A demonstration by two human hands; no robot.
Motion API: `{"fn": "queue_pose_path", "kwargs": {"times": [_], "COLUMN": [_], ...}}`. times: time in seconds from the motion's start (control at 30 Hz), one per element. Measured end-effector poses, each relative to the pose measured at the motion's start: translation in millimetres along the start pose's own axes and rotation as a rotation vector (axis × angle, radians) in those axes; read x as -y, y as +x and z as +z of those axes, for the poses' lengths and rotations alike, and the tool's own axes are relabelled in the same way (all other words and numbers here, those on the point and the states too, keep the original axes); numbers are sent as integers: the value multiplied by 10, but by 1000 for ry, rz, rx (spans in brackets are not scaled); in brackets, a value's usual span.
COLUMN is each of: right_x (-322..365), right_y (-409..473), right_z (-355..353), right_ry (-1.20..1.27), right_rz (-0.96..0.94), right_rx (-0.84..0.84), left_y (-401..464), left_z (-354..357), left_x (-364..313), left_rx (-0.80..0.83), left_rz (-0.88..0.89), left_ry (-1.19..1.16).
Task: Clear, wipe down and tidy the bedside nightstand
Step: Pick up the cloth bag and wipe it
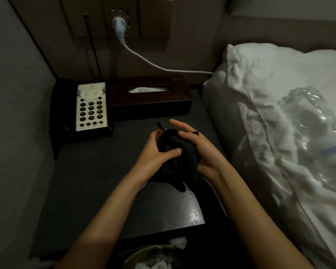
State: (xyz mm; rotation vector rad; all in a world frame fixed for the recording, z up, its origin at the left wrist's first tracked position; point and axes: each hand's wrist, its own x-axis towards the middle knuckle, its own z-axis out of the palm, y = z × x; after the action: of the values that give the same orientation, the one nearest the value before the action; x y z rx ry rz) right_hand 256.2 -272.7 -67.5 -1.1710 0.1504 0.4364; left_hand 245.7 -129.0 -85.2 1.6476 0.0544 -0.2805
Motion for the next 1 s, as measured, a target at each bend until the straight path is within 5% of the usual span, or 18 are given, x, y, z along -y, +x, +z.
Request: {"fn": "queue_pose_path", "kwargs": {"times": [0.33, 0.5, 0.63, 0.8, 0.9, 1.0], "right_x": [120, 618, 1162, 1463, 1601, 1804], "right_y": [-1054, -1682, -2140, -2448, -2609, -2727], "right_z": [-212, -421, -637, -978, -1137, -1441], "right_ry": [-864, -1046, -1210, -1515, -1501, -1402], "right_rz": [-323, -488, -646, -434, -423, -130], "right_rx": [-403, -565, -897, -1254, -1420, -1442], "left_y": [-323, -419, -489, -538, -526, -507], "left_z": [608, 596, 580, 638, 640, 627], "left_x": [-18, -23, -25, -18, 2, 6], "left_rx": [248, 256, 270, 314, 325, 329], "left_rz": [-84, -42, -38, -27, -15, -5], "left_ry": [-151, -158, -158, -158, -176, -182]}}
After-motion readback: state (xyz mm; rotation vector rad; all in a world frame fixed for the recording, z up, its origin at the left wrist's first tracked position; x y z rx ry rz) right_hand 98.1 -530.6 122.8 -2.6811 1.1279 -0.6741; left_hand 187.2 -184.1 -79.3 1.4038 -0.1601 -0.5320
